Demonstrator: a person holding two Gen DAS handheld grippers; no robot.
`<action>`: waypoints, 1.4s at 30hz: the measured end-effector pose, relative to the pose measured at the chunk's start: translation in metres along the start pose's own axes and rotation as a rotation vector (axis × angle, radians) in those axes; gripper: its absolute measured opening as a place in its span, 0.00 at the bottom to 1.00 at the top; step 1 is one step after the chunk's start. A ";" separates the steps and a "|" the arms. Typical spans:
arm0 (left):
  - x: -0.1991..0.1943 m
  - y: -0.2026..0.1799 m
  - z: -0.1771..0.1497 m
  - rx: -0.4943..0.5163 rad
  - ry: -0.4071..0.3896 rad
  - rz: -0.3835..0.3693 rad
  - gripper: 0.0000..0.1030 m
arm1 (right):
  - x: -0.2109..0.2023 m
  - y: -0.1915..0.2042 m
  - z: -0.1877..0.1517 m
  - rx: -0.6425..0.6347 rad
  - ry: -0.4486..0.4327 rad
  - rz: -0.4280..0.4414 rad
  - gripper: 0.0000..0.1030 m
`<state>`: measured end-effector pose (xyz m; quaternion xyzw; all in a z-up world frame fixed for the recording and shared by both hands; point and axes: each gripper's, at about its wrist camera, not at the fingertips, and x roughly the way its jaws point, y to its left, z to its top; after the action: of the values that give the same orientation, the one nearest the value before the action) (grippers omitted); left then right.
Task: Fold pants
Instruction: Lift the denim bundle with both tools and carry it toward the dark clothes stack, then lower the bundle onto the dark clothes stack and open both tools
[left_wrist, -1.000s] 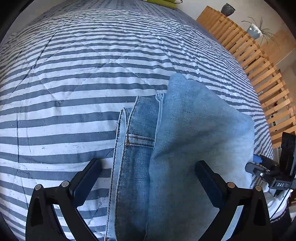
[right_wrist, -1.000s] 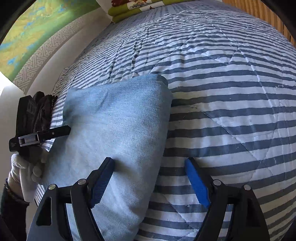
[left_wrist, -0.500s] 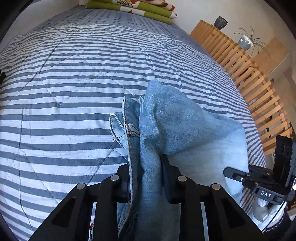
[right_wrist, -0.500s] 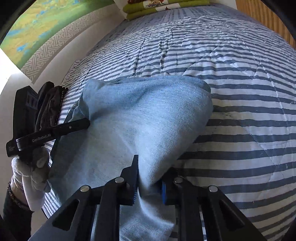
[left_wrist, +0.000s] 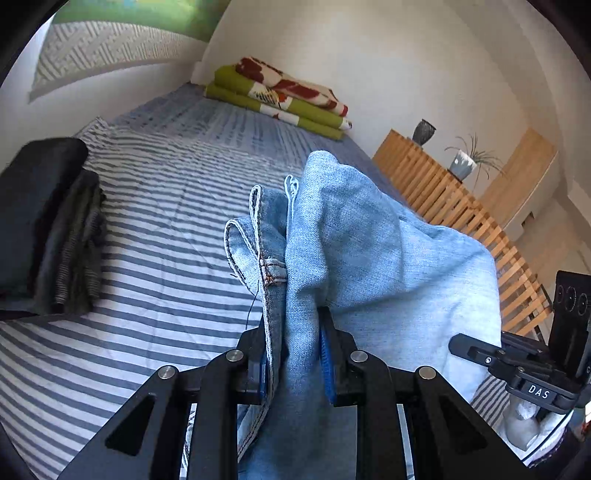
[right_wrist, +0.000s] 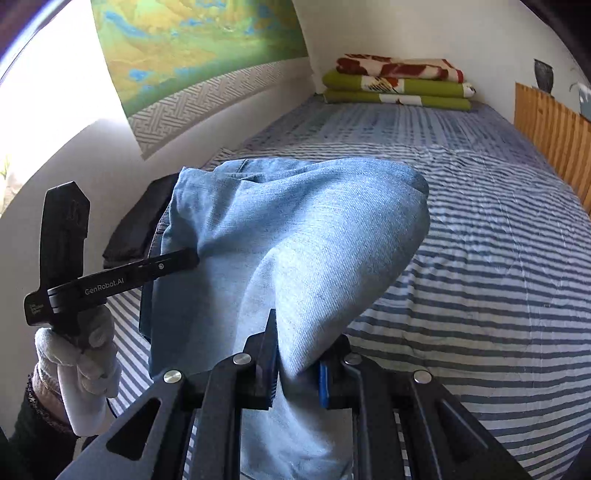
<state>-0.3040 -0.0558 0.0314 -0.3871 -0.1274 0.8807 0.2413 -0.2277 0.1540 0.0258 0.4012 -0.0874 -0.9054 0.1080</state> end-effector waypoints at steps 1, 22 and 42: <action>-0.020 0.009 0.005 -0.007 -0.024 0.016 0.22 | 0.000 0.014 0.008 -0.020 -0.010 0.019 0.14; -0.191 0.290 0.152 -0.120 -0.191 0.440 0.22 | 0.218 0.258 0.182 -0.097 0.019 0.393 0.14; -0.066 0.318 0.070 -0.078 0.037 0.495 0.47 | 0.310 0.284 0.109 -0.402 0.148 0.060 0.26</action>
<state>-0.4212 -0.3640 -0.0114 -0.4318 -0.0584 0.9000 0.0056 -0.4762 -0.1938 -0.0512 0.4343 0.0912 -0.8690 0.2189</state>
